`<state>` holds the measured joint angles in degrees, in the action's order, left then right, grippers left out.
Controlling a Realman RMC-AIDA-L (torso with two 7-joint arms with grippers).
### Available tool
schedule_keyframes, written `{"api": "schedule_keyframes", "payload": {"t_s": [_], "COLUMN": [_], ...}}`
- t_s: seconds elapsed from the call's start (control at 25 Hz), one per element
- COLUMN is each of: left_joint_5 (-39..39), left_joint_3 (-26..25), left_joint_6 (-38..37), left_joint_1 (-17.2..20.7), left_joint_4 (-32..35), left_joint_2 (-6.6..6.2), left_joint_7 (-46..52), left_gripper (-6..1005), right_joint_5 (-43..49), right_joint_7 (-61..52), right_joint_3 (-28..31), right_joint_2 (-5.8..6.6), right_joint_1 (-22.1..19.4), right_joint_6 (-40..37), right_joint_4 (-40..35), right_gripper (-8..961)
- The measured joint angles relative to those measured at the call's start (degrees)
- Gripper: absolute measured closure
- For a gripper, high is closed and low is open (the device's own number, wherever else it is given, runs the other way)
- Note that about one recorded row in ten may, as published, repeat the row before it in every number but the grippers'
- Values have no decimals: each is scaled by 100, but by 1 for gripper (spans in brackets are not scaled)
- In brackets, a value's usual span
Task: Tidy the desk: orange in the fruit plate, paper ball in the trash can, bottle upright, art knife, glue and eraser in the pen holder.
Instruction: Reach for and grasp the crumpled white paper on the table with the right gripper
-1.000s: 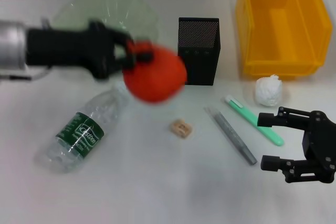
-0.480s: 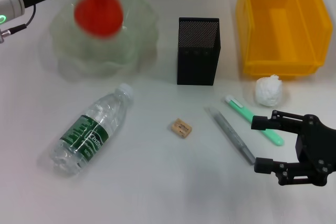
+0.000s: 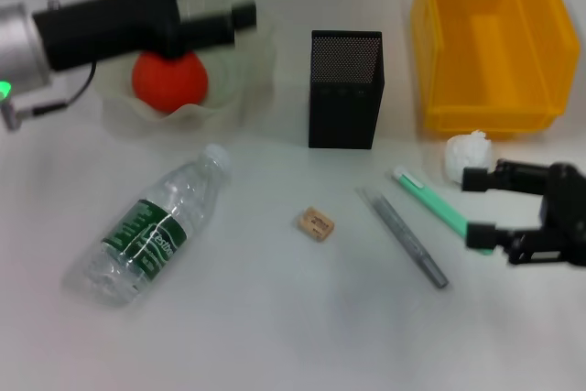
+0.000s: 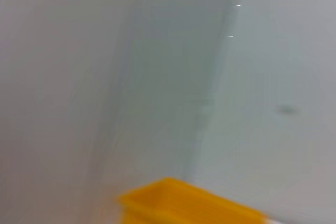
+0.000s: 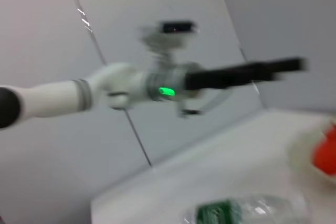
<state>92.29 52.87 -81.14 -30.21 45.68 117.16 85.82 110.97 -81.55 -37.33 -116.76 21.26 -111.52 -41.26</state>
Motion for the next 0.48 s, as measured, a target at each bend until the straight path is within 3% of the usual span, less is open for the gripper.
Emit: {"api": "schedule_keyframes", "payload": {"t_s": [0.12,0.24,0.32,0.36,0.48], "left_joint_5": [149,615,615,1136,1329], "left_joint_3": [19,-2,-2,-6,-5], "left_joint_6": [-1055,-1792,-1792,-2094,-2104], "left_joint_1": [120,158,158,172,180], "left_joint_4": [60,134,134,185,170], "left_joint_2": [-96,-128,-128,-114,-85], "left_joint_7": [-32,-114,-114,-173,-158], "left_gripper": [174,172,171,170,173], "right_joint_5": [475,1106,1667,1959,2839], "right_joint_7": [-1556,-2834,-3702,-4068,-4835], "right_joint_3": [-14,-129,-320,-428,-817], "right_joint_2": [45,35,26,24,-5], "right_joint_1": [169,339,551,666,1028], "right_joint_6": [-24,-81,-150,-191,-248], "right_joint_4": [-1159,-2398,-3229,-3555,-4203], "right_gripper": [114,123,131,136,149]}}
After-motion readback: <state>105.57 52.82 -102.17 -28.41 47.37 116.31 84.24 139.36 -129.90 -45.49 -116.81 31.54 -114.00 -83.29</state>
